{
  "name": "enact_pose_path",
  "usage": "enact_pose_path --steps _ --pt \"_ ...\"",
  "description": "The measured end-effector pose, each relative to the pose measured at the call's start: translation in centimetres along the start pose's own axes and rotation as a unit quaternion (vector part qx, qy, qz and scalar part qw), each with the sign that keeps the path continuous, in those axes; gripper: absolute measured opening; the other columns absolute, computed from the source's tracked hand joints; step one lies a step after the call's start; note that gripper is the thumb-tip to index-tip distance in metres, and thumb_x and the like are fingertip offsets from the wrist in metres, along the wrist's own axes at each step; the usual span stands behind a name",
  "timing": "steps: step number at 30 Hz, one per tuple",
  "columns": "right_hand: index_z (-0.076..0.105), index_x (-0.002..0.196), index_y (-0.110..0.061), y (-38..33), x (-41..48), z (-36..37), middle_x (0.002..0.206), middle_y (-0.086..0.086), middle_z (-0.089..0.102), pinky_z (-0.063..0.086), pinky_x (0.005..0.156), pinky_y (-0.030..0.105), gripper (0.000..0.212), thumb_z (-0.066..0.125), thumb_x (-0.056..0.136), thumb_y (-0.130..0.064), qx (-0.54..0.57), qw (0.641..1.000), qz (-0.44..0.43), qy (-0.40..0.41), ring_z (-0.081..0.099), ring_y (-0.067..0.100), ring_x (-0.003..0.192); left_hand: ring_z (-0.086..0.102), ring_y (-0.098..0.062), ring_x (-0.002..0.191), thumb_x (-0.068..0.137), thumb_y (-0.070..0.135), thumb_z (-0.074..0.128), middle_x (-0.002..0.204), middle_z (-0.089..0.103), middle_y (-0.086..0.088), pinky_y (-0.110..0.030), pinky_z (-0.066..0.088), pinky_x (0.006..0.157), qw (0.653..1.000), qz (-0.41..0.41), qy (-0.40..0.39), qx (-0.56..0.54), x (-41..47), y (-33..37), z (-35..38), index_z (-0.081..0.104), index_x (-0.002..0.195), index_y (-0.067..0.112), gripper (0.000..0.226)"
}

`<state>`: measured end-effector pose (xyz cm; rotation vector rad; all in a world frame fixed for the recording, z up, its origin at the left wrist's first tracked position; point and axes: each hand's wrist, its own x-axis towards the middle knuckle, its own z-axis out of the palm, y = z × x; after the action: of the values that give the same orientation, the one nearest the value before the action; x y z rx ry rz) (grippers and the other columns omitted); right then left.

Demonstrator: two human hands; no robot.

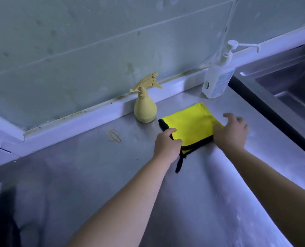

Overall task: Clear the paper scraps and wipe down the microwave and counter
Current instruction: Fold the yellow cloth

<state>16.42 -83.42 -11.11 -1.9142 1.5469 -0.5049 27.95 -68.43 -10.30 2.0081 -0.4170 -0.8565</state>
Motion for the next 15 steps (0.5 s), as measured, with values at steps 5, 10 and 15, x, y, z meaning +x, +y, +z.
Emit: enact_pose_path --steps 5,10,15 --pt "0.025 0.153 -0.043 -3.4 -1.0 3.7 0.168 0.001 0.008 0.004 0.118 0.058 0.076 0.034 0.085 -0.077 -0.173 0.945 -0.259 -0.096 0.0 0.028 0.154 0.056 -0.031 0.106 0.089 0.01 0.049 0.118 0.054 -0.011 -0.042 0.047 0.095 0.988 0.073 0.111 0.077 -1.5 -0.3 -0.9 0.063 0.123 0.026 0.04" --pt "-0.003 0.151 -0.057 -3.1 0.8 7.4 0.168 -0.01 -0.009 -0.006 0.113 0.069 0.097 0.005 0.065 -0.101 -0.304 0.919 -0.19 -0.163 -0.016 0.028 0.153 0.037 -0.027 0.134 0.092 0.023 0.053 0.144 0.045 -0.003 -0.039 0.03 0.11 0.949 0.118 0.146 0.252 -3.3 -3.5 -3.1 0.051 0.138 0.026 0.046" --pt "-0.004 0.149 -0.06 -3.4 3.1 7.3 0.167 -0.012 -0.007 -0.007 0.112 0.07 0.101 0.0 0.059 -0.104 -0.32 0.916 -0.185 -0.154 -0.015 0.026 0.153 -0.006 -0.028 0.151 0.096 0.057 0.035 0.166 -0.005 -0.001 -0.049 -0.002 0.119 0.909 0.052 0.091 0.404 -4.1 -8.7 -5.6 0.011 0.155 0.039 0.066"
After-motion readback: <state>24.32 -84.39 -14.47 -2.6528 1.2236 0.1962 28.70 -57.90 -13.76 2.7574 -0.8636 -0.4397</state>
